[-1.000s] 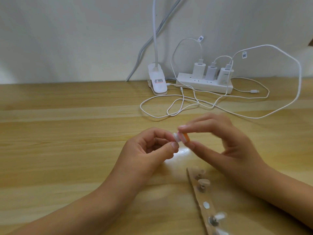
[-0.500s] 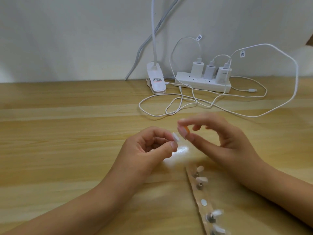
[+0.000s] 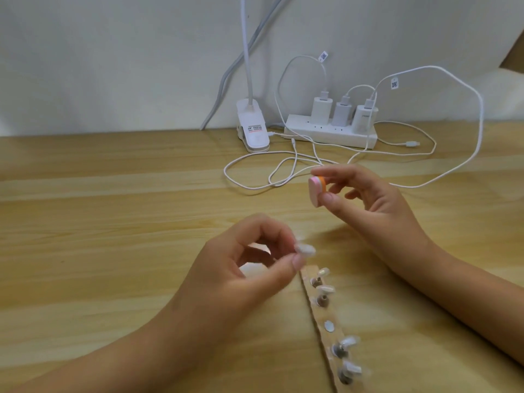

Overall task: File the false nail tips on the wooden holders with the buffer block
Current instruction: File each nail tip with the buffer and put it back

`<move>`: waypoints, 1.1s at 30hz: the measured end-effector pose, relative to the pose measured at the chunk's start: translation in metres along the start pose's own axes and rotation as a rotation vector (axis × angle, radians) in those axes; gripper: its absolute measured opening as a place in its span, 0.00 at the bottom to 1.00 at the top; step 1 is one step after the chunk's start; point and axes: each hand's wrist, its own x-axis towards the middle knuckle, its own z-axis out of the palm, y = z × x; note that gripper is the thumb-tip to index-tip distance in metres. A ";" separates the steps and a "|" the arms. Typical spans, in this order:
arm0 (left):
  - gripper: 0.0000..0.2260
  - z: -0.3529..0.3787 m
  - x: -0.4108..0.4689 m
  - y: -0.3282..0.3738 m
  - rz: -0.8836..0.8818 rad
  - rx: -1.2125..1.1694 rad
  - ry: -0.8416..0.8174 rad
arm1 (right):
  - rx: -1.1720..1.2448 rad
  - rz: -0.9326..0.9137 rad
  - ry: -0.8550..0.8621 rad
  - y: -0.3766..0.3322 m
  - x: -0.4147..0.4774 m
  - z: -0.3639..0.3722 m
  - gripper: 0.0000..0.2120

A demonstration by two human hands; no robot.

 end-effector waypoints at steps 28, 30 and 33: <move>0.05 0.017 -0.014 -0.006 0.411 0.694 -0.335 | 0.070 0.079 -0.050 0.007 0.003 0.000 0.11; 0.05 0.020 -0.013 -0.008 0.400 0.693 -0.299 | 0.055 0.072 -0.049 0.008 0.003 0.001 0.11; 0.06 0.024 -0.015 -0.008 0.344 0.689 -0.279 | 0.043 0.075 -0.042 0.009 0.003 0.001 0.10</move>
